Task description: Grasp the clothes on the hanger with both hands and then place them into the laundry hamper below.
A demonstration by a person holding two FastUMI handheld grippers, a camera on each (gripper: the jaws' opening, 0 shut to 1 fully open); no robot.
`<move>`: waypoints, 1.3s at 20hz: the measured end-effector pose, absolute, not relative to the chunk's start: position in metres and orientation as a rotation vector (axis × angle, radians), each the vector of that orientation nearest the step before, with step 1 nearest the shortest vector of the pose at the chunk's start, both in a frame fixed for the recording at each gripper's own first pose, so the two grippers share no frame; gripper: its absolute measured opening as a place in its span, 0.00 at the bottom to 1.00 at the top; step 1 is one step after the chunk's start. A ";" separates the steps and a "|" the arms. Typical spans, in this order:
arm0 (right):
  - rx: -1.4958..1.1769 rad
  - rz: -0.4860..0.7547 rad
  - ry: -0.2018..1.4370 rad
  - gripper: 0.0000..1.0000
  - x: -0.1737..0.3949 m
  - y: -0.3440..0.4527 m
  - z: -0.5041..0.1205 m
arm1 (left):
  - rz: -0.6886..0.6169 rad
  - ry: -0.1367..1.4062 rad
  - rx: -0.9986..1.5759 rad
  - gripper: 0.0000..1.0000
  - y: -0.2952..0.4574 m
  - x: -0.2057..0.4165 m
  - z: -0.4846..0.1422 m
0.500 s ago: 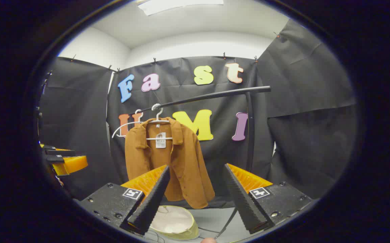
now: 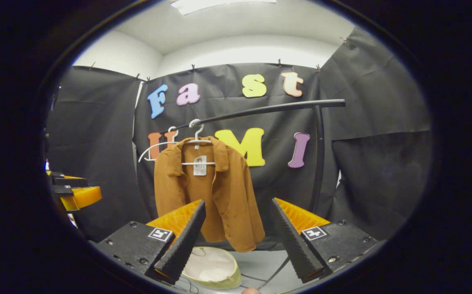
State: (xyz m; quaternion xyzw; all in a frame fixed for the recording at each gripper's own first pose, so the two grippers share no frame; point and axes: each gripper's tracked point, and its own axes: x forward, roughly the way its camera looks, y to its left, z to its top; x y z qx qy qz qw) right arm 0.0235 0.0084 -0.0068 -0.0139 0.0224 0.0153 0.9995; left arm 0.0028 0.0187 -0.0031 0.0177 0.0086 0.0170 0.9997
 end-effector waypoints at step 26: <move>0.173 0.133 0.361 0.99 0.286 0.090 -0.058 | -0.028 0.266 -0.120 0.95 0.020 0.247 -0.052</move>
